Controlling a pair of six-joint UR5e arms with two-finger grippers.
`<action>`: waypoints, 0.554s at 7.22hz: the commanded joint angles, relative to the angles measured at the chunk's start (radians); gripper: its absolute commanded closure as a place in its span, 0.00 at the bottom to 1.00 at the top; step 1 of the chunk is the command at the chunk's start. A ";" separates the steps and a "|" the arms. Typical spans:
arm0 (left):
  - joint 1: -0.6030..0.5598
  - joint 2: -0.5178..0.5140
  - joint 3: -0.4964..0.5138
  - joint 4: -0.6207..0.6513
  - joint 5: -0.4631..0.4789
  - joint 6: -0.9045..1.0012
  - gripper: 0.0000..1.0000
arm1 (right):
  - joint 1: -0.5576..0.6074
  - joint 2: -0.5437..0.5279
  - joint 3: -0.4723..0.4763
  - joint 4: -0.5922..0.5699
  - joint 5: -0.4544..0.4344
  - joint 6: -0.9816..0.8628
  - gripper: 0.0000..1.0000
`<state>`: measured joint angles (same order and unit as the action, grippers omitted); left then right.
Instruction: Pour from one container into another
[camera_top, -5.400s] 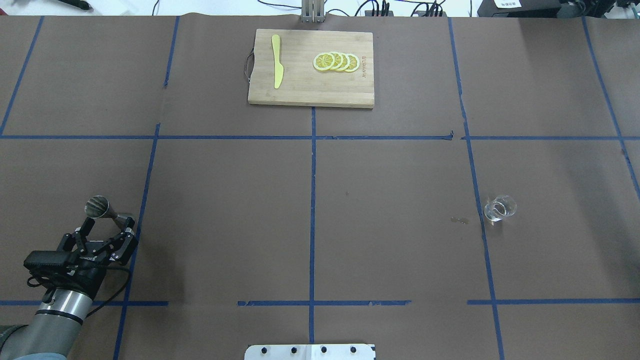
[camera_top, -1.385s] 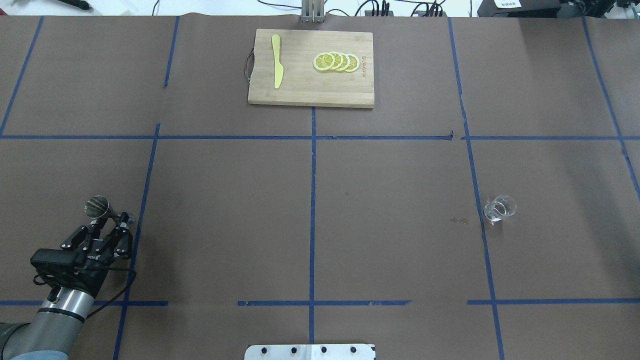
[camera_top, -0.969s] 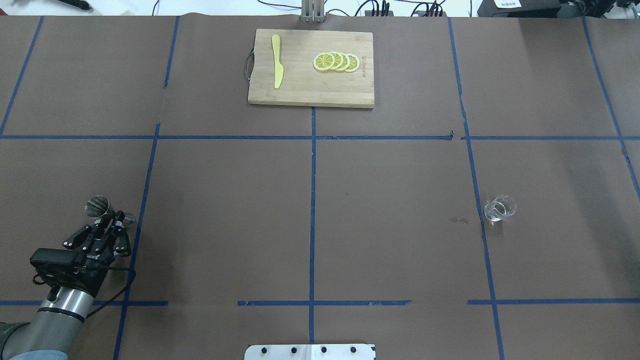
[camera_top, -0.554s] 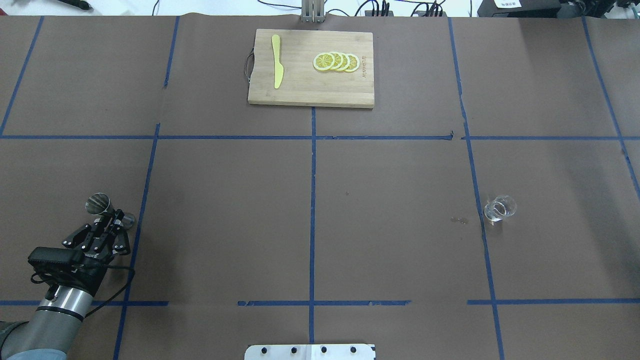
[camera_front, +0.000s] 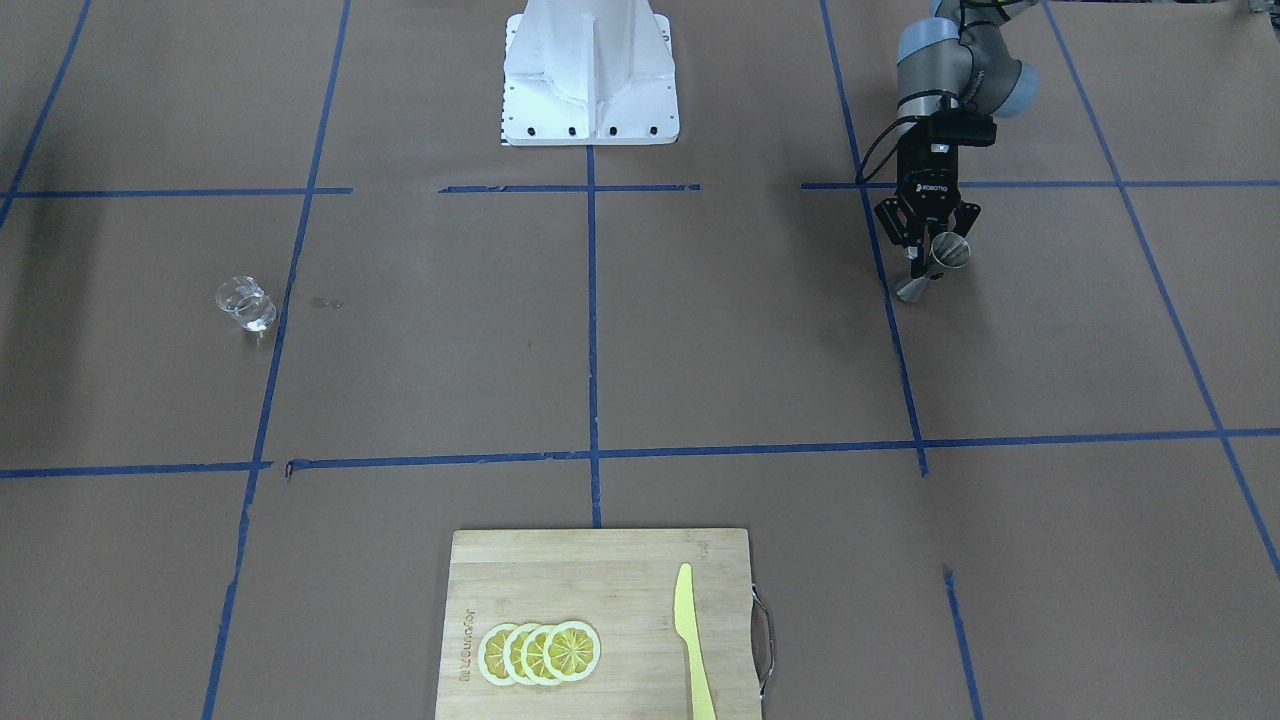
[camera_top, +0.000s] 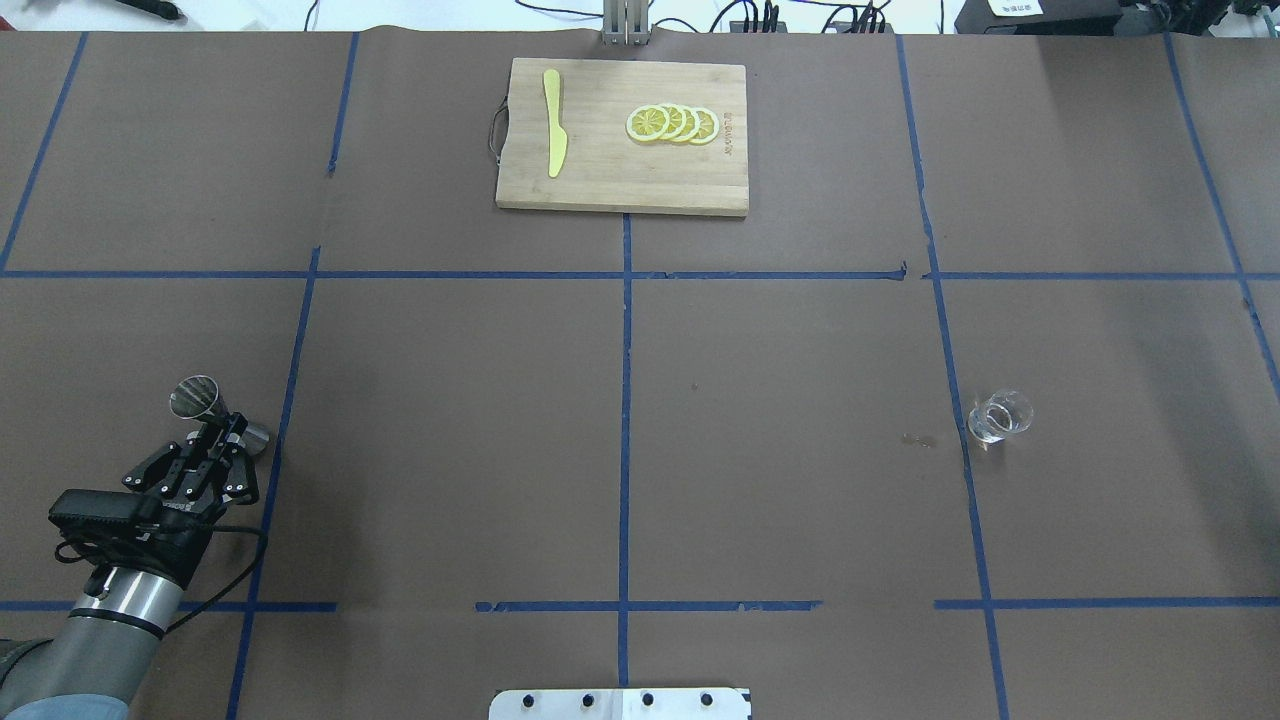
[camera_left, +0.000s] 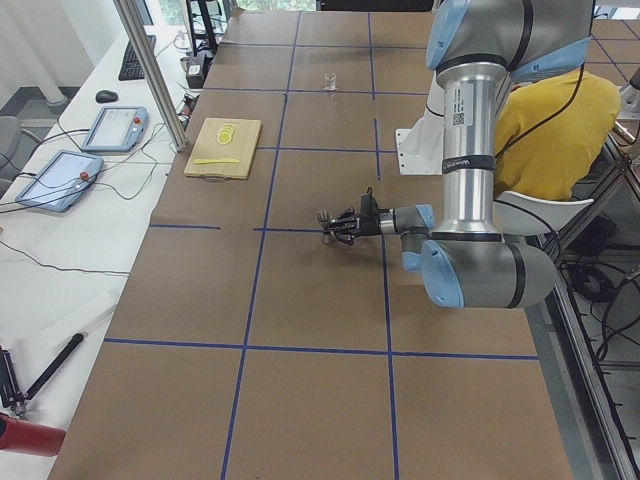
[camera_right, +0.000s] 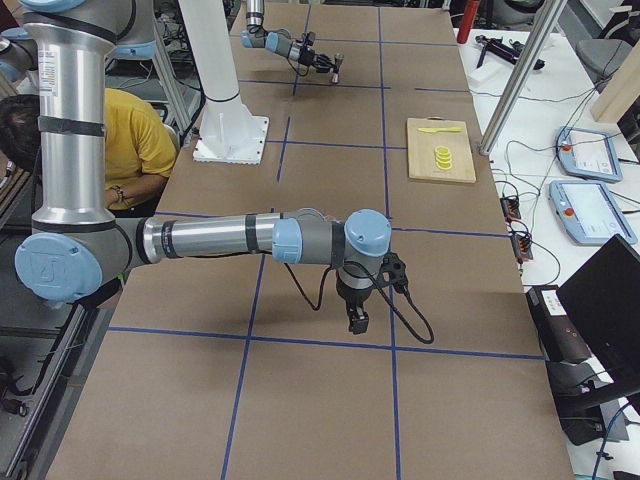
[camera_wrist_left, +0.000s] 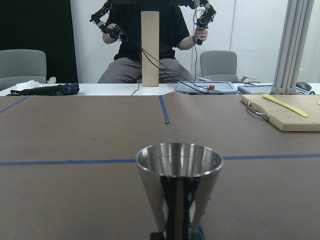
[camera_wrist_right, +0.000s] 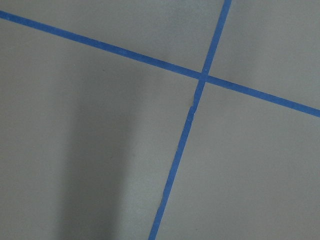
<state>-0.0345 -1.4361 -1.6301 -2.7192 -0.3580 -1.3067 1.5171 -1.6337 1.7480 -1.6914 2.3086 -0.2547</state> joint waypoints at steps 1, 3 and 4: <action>-0.004 -0.001 -0.004 -0.036 0.001 0.001 1.00 | 0.000 0.000 -0.001 -0.001 0.000 0.000 0.00; -0.014 0.003 -0.004 -0.139 0.001 0.059 1.00 | 0.000 0.002 0.001 0.001 0.000 0.000 0.00; -0.015 -0.001 -0.005 -0.230 0.004 0.184 1.00 | 0.000 0.002 0.005 0.001 0.002 0.000 0.00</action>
<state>-0.0467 -1.4339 -1.6341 -2.8555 -0.3566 -1.2347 1.5171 -1.6323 1.7493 -1.6906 2.3089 -0.2546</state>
